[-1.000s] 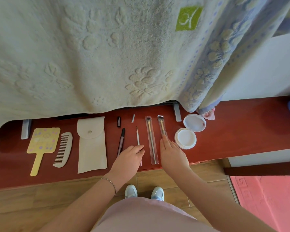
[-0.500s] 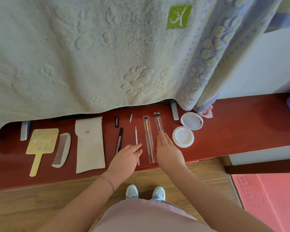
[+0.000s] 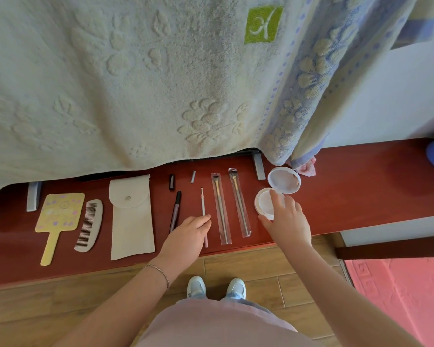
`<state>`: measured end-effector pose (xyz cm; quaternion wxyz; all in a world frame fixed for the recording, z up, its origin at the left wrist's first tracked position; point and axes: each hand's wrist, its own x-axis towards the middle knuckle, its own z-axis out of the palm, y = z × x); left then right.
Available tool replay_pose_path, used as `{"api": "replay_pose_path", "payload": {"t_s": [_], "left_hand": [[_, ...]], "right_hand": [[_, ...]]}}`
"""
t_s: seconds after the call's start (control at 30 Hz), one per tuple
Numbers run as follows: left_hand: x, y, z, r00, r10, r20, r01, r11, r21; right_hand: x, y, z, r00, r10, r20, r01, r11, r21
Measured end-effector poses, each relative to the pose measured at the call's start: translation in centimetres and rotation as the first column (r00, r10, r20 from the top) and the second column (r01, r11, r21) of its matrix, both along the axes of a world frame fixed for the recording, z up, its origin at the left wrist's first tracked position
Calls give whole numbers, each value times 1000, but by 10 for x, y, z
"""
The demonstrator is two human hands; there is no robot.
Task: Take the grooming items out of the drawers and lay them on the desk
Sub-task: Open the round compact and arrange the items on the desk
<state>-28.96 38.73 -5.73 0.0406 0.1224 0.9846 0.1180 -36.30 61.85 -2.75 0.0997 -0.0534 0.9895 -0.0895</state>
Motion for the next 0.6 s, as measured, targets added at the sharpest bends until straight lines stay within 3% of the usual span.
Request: {"api": "replay_pose_path", "payload": {"t_s": [0.3,0.4,0.5,0.6], "left_hand": [[1,2,3,999,13,42,-14,1000,7],[4,1,3,999,23,40,-25,999,46],[9,1,6,1000,7,19,-9,997,78],[13,1,8,998,-45,34,42,997,69]], "right_hand": [[1,-7,0,999,-22,39,21,1000,15],[7,-4,12,999,-23,-29,23,1000,21],[9,-13,24,992,59,-111,-67,996,-62],[-3,-41,28,959,240,-152,-262,955,-141]]}}
